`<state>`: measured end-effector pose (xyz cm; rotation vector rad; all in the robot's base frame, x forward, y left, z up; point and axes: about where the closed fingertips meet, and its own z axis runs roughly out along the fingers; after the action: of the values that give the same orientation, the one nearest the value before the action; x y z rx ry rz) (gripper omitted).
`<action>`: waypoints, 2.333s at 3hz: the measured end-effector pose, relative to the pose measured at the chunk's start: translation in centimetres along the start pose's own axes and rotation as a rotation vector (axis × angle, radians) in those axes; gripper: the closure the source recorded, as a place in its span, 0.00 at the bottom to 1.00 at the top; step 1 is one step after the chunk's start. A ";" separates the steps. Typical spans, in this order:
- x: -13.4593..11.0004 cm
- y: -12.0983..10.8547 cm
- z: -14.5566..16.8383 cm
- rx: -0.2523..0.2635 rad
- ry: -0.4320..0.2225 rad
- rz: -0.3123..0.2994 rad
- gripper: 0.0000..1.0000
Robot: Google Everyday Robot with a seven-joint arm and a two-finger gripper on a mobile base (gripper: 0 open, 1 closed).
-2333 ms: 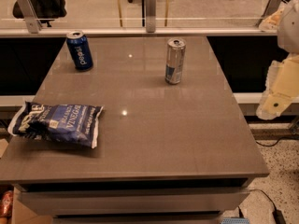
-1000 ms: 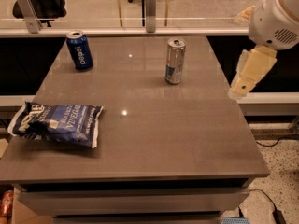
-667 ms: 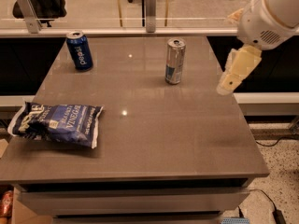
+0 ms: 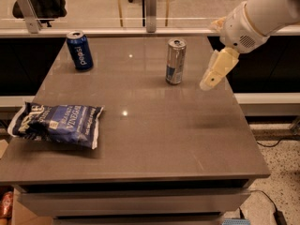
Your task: Pick redbull can
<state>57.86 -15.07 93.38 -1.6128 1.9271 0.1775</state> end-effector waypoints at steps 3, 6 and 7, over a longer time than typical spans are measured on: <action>-0.3 -2.1 6.8 -0.069 -0.193 0.072 0.00; -2.1 -3.4 10.4 -0.135 -0.277 0.068 0.39; -3.0 -3.6 10.6 -0.148 -0.303 0.046 0.63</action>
Offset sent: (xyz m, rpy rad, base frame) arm 0.0520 0.0287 -0.0505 0.2561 0.0379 0.0293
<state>65.24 -8.41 87.41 -1.5334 1.7502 0.5627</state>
